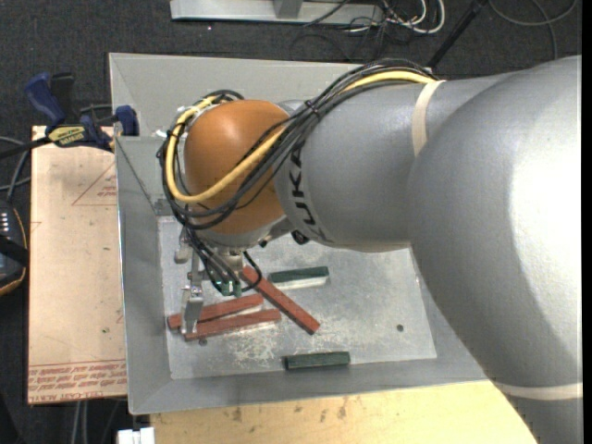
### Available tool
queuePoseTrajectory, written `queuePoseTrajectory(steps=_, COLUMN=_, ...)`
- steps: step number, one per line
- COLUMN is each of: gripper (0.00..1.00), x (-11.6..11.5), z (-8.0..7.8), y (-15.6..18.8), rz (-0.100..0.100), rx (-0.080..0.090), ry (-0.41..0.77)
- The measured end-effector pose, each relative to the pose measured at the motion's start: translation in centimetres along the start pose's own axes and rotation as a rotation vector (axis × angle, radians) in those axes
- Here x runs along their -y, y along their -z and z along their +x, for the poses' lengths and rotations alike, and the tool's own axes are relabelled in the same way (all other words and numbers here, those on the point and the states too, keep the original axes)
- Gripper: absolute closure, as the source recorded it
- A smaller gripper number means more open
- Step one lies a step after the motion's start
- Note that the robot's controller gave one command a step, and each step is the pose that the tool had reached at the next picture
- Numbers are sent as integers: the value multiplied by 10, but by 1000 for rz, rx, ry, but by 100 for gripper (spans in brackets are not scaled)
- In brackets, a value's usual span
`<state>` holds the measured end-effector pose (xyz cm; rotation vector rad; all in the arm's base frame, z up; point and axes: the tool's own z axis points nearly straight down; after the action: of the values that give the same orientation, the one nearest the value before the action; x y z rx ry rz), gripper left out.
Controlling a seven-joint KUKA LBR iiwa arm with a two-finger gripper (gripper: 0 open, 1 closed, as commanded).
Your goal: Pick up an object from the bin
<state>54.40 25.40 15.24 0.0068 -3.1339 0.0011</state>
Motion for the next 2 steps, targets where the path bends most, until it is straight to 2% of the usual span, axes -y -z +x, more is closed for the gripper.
queuePoseTrajectory(steps=1, gripper=0, x=1, z=-2, y=5, rz=-2, rx=7, ry=-4)
queuePoseTrajectory(steps=2, gripper=100, x=47, z=15, y=-70, rz=-17, rx=34, ry=32)
